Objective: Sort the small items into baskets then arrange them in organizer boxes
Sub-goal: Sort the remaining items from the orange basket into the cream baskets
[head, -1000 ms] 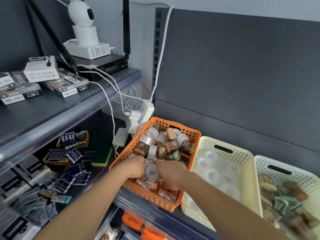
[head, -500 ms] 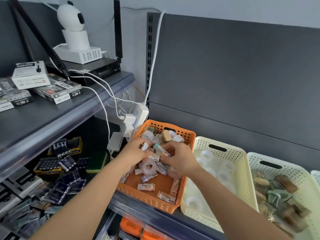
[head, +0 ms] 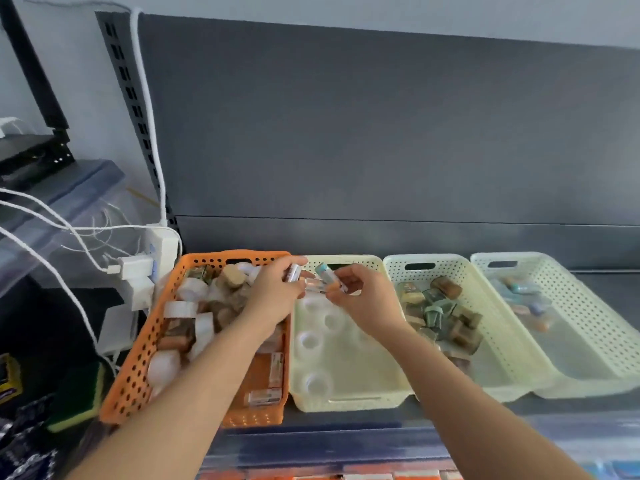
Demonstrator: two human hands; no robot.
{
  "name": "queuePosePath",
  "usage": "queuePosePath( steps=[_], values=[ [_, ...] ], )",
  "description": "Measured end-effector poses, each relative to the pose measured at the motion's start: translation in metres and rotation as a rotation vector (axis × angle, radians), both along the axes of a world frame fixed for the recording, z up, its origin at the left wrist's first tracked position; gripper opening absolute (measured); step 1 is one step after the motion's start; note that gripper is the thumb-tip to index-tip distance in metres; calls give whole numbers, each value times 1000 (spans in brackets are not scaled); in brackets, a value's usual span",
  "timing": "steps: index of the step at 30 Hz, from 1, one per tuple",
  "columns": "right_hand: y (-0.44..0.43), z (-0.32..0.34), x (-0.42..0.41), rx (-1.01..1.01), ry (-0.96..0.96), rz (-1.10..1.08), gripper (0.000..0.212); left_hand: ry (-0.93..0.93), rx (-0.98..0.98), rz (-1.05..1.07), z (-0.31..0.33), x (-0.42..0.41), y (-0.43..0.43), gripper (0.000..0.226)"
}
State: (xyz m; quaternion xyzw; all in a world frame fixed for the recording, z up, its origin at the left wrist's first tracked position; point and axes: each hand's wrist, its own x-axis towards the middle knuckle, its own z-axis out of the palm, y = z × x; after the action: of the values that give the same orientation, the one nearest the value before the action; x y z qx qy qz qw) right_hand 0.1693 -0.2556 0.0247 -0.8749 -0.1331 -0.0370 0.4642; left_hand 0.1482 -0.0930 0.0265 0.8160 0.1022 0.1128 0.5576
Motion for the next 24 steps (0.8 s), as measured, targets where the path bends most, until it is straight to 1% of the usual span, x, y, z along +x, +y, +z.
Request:
queuePosePath(
  steps=[2,5,9,12,13,16,18,21,23,24],
  values=[
    [-29,1,0,3,-27,-67,15,-22,-14,-72,1,9,-29,39],
    [-73,4,1,-6,-56,-149,18,-24,-10,-176,4,21,-77,38],
    [-139,9,9,-15,-64,-246,19,-36,60,-256,10,42,-147,38],
    [-193,10,20,-49,-95,-315,16,-64,129,-316,13,59,-201,37],
    [-211,9,24,-58,-93,-340,18,-73,146,-336,14,65,-219,36],
    [-261,7,37,-127,-54,-398,34,-67,216,-405,13,83,-271,37],
    [-291,2,46,-189,2,-417,35,-35,283,-459,10,96,-304,40],
    [-327,-8,54,-248,78,-421,30,-31,429,-517,2,108,-341,47],
    [-344,-16,58,-335,148,-380,30,-50,615,-568,-7,111,-358,58],
    [-351,-20,60,-424,171,-338,30,-44,727,-597,-13,110,-365,59]
  ],
)
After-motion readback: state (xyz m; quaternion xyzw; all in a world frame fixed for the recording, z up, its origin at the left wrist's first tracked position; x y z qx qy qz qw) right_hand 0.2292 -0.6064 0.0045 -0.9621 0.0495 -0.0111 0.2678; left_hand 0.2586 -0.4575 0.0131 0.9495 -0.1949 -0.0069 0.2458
